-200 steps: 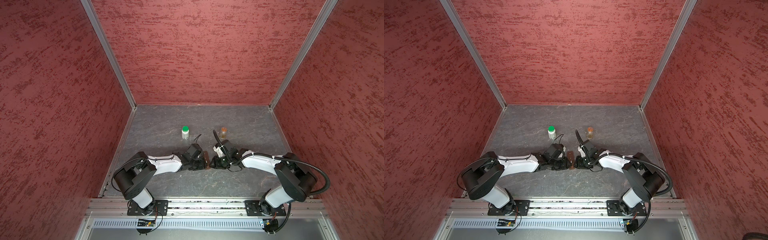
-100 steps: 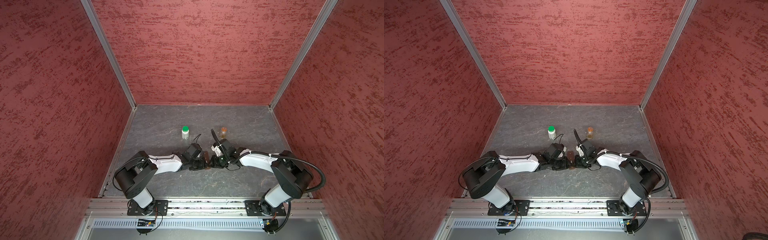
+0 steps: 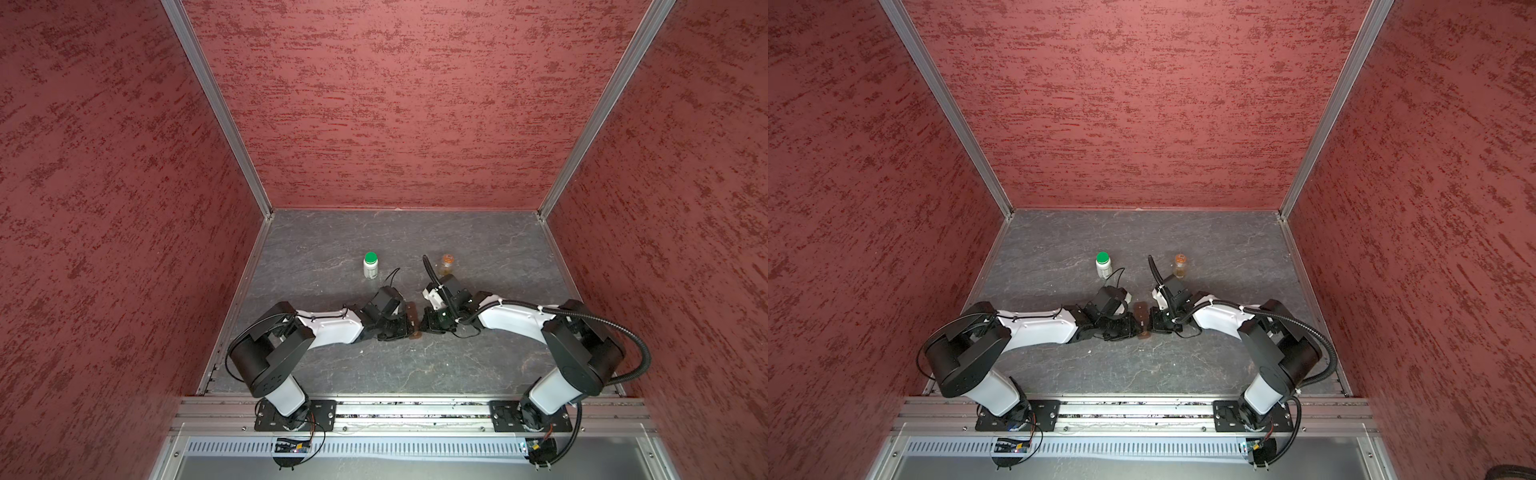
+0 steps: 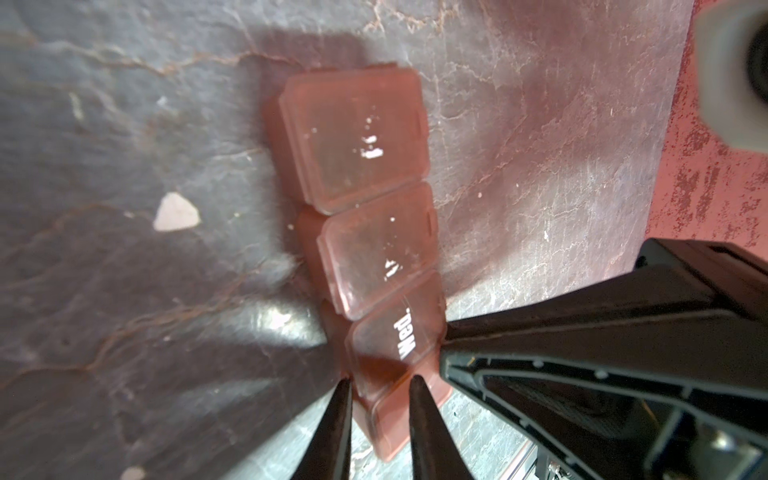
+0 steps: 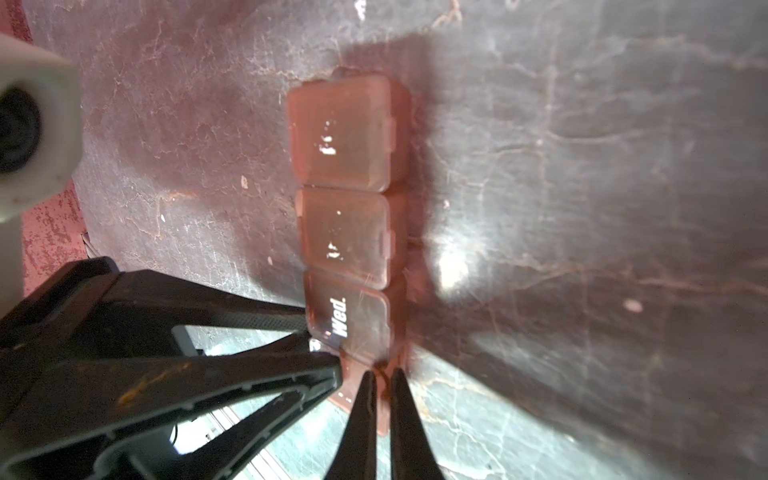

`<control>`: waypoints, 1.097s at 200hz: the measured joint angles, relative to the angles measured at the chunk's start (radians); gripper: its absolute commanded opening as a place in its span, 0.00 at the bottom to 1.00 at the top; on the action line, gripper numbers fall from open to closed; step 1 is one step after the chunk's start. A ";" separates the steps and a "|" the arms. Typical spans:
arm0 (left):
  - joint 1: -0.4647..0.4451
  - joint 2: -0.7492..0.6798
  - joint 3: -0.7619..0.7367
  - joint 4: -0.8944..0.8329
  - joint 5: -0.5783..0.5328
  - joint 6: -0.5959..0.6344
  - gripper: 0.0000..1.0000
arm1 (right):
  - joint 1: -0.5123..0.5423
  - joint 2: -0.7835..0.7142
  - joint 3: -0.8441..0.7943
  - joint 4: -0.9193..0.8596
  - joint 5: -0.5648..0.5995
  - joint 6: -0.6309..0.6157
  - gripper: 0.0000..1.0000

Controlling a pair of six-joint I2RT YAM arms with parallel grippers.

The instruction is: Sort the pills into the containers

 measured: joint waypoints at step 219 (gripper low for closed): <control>0.342 -0.447 -0.158 -0.192 -0.018 0.124 0.61 | 0.160 0.189 0.462 -0.460 0.403 0.010 0.74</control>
